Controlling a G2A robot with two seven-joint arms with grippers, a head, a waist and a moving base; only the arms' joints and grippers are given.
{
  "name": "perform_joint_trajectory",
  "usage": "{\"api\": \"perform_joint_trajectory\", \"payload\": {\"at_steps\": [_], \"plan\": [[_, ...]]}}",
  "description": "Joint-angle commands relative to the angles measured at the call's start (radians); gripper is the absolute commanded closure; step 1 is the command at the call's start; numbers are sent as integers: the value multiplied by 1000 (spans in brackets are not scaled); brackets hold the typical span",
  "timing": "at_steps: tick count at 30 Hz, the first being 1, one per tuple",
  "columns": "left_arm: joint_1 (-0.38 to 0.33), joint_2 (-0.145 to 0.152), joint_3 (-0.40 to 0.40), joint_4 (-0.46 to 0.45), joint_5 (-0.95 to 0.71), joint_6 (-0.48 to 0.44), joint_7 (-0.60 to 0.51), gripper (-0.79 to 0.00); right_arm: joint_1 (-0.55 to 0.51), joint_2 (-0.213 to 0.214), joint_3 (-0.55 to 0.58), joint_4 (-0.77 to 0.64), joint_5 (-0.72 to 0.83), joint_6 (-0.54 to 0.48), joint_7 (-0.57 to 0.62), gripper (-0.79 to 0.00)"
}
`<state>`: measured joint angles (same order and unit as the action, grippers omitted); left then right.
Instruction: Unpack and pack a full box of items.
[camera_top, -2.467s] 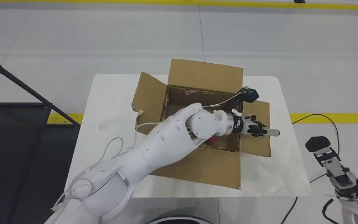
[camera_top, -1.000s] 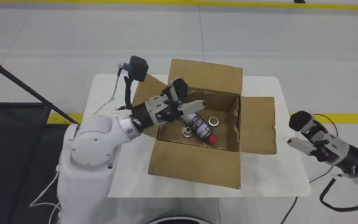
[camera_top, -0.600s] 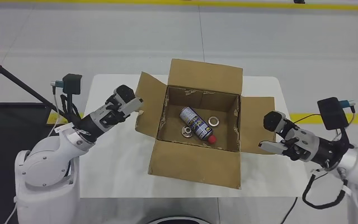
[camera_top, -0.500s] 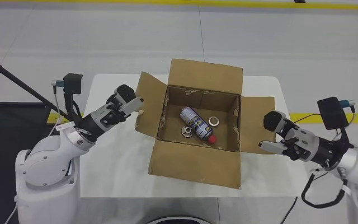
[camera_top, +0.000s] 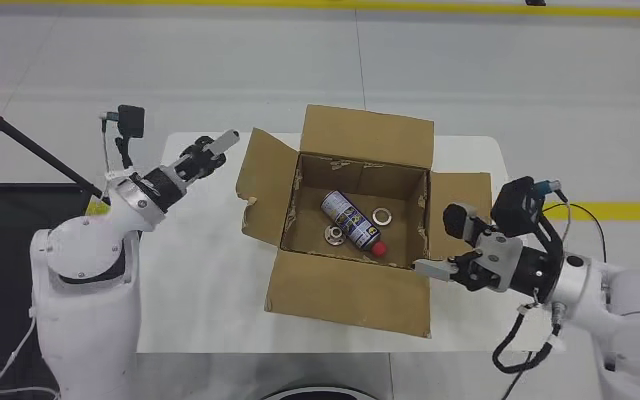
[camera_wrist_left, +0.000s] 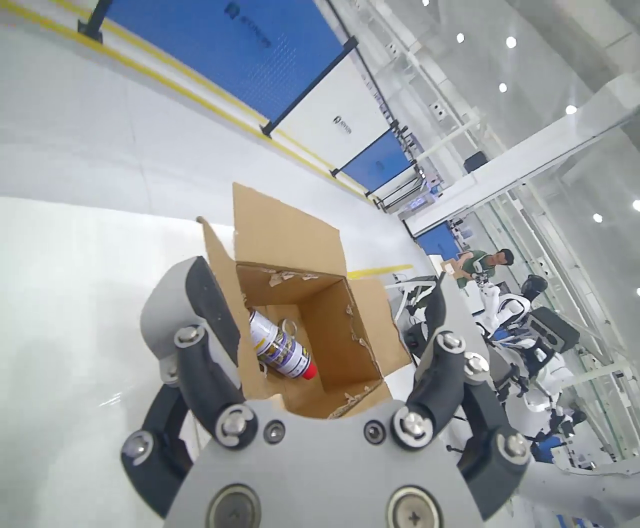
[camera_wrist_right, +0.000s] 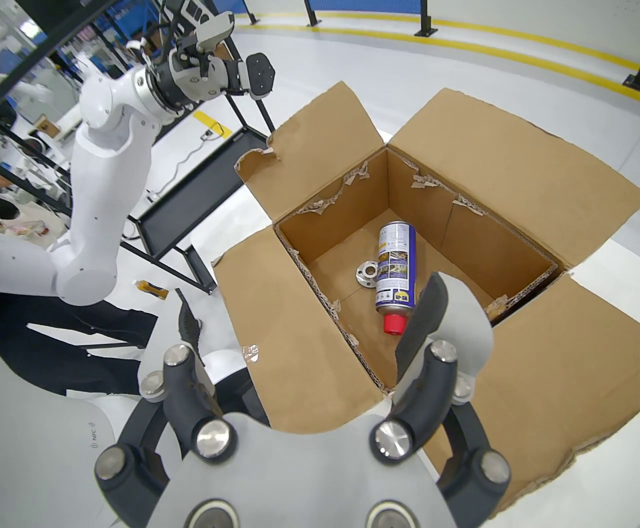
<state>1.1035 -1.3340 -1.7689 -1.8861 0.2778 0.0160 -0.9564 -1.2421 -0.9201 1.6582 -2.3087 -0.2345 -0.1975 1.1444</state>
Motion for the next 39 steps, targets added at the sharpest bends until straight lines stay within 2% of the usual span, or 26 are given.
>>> {"api": "perform_joint_trajectory", "payload": {"at_steps": [1, 5, 6, 13, 17, 21, 22, 25, 26, 27, 28, 29, 34, 39], "plan": [[-48, 10, 10, 52, 29, 37, -78, -785, 32, 2, -38, -11, -49, 43, 21, -785], [-104, 31, 18, 124, 52, 95, -247, -785, 32, 2, -38, -11, -49, 43, 21, -785], [-107, 33, 16, 126, 62, 94, -252, -785, 32, 2, -38, -11, -49, 43, 21, -785], [-107, 33, 16, 126, 62, 94, -252, -785, 18, 3, -52, -9, -66, 39, 19, -785], [-85, 35, 36, 138, 48, 69, -175, -785, 21, 5, -75, -15, -91, 54, -6, -785], [-90, 44, 69, 147, 90, 50, -174, -785, 32, 6, -90, -4, -89, 70, -18, -785], [-92, 46, 76, 150, 91, 48, -175, -767, 35, 7, -94, -1, -88, 74, -16, -785], [-99, 52, 96, 165, 99, 41, -185, -588, 45, 8, -109, 7, -88, 84, -7, -785], [-102, 54, 101, 169, 98, 41, -186, -570, 48, 9, -113, 10, -88, 87, -5, -785], [-104, 55, 105, 172, 96, 42, -186, -517, 51, 9, -118, 11, -89, 89, -1, -785], [-106, 57, 108, 176, 94, 41, -185, -406, 55, 10, -123, 14, -88, 92, 2, -785], [-109, 59, 111, 180, 92, 41, -185, -372, 58, 11, -127, 15, -90, 95, 6, -785], [-120, 68, 121, 202, 78, 46, -179, -320, 76, 14, -149, 22, -96, 112, 25, -785], [-122, 77, 124, 217, 58, 50, -181, -132, 94, 16, -169, 28, -97, 124, 37, -785]]}}
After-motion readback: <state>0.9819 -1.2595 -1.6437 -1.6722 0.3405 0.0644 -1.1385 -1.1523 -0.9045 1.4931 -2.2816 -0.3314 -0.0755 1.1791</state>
